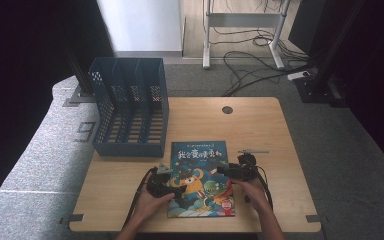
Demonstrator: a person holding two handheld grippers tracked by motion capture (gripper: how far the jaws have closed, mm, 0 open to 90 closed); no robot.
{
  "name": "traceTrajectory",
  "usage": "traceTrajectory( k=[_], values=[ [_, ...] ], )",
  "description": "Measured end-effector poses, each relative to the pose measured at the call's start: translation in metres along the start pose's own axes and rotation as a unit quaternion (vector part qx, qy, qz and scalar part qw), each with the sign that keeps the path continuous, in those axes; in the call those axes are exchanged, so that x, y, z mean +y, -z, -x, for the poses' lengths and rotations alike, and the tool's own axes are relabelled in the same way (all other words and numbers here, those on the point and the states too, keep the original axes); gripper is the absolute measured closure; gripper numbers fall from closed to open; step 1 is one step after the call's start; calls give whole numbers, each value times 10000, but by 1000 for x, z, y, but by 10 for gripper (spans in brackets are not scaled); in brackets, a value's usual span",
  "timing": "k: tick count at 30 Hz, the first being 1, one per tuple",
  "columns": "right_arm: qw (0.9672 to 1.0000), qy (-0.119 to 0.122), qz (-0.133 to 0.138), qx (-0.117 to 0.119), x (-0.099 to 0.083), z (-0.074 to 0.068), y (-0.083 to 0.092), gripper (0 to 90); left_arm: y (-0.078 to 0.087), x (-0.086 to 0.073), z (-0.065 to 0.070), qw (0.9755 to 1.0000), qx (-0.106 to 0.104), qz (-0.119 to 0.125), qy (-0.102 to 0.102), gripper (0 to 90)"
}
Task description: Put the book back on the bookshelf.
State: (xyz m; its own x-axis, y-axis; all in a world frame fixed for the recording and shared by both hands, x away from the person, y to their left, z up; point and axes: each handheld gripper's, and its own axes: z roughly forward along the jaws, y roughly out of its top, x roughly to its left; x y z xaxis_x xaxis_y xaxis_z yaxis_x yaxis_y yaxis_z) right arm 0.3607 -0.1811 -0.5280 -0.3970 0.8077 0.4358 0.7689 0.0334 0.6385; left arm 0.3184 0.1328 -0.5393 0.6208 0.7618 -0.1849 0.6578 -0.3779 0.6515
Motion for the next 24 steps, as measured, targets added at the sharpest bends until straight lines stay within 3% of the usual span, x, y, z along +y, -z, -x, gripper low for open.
traceTrajectory(
  k=[3,6,9,16,18,24],
  values=[
    [9997,79,-30,-243,5,1,-3,310,0,0,0,10000,-16,-5,18,156],
    [9995,126,-74,-296,10,-3,-5,306,1,-1,1,10000,-5,-6,12,155],
    [9982,191,-286,-490,19,-4,-13,297,1,-1,0,10000,-16,-8,5,155],
    [9964,62,-598,-590,28,-4,-26,277,1,-1,0,10000,-38,-3,25,155],
    [9954,-87,-755,-582,31,-1,-30,270,1,-1,0,10000,-44,-2,32,155],
    [9951,-196,-807,-540,34,3,-33,270,1,0,-1,10000,-67,-2,48,153]
  ],
)
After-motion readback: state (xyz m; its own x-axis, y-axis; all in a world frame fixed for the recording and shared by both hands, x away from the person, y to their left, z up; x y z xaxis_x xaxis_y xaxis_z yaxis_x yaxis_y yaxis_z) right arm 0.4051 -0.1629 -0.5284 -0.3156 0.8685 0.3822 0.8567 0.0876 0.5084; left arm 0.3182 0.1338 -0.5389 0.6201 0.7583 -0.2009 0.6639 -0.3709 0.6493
